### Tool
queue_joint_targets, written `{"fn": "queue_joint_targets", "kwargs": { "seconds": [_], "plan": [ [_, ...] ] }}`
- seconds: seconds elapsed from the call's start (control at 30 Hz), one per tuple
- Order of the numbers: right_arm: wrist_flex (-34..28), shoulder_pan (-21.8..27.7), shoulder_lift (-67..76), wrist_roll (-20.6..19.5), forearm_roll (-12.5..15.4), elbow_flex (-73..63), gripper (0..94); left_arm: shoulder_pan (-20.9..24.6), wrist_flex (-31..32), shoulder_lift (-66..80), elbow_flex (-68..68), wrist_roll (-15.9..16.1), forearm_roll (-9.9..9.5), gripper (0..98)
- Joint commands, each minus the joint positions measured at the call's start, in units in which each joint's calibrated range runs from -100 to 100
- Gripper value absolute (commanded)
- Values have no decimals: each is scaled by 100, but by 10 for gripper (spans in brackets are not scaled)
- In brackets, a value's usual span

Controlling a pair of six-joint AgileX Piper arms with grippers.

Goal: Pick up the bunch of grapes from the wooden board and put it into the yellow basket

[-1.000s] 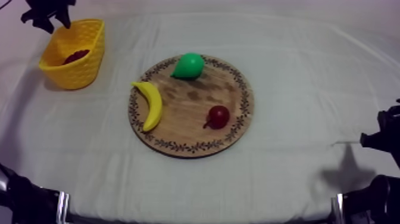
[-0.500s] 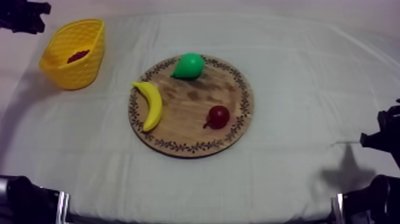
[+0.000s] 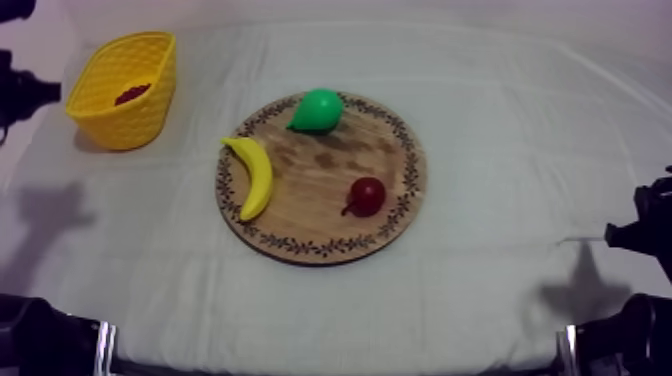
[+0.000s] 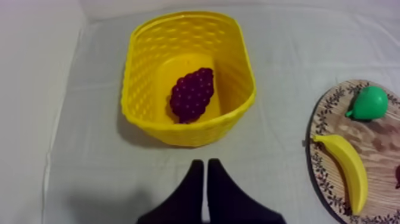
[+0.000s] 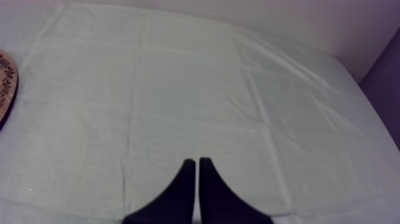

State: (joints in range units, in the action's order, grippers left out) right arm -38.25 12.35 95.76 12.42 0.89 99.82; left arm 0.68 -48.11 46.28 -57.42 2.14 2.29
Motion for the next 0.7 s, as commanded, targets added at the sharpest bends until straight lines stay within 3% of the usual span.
{"fn": "queue_joint_targets", "kwargs": {
  "seconds": [0.0, 0.17, 0.3, 0.57, 0.67],
  "plan": [
    [2, -2, -1, 1, 1, -5, 3, 26, 404, 1312, -1293, 0, 6, 0],
    [2, -2, -1, 1, 1, -5, 3, 81, 702, 2558, -2294, 51, -26, 0],
    [2, -2, -1, 1, 1, -5, 3, 82, 849, 3433, -2943, 4, -157, 0],
    [2, -2, -1, 1, 1, -5, 3, -244, 912, 4549, -3736, -746, -618, 0],
    [2, -2, -1, 1, 1, -5, 3, -364, 860, 4806, -3850, -732, -652, 0]
  ]
}}
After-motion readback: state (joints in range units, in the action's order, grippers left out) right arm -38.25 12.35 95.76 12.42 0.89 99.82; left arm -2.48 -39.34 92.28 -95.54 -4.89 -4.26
